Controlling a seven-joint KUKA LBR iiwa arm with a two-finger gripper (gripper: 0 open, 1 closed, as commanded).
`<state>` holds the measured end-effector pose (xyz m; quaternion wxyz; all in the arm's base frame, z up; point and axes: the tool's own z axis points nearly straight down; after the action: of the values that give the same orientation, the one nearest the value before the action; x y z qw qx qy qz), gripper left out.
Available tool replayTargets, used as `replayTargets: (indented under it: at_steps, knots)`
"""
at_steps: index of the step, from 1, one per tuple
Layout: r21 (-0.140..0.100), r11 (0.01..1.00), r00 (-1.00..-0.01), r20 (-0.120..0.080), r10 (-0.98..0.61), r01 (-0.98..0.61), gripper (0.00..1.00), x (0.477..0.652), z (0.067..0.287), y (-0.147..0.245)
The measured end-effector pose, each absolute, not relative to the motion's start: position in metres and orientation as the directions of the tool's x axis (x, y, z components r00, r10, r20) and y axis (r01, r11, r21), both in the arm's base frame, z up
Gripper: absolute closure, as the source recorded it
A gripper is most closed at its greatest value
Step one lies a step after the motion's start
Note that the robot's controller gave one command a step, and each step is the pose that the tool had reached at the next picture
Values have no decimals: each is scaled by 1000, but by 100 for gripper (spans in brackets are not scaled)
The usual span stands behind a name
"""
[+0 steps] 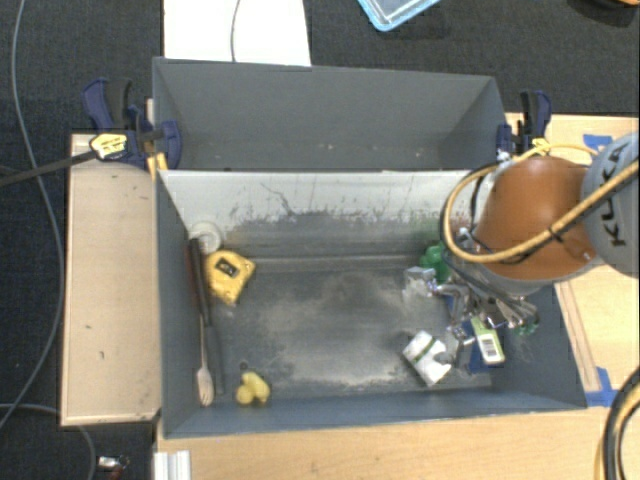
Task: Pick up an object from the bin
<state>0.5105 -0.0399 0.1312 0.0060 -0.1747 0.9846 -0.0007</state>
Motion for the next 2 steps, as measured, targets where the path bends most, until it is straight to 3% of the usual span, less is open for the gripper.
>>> replayTargets:
  at_steps: [1, 2]
  knots:
    - [-3, 910, -910, -9, -415, -415, 0, 482, 126, -60]
    - [-4, 820, -820, -7, -573, -573, 0, 480, 95, -62]
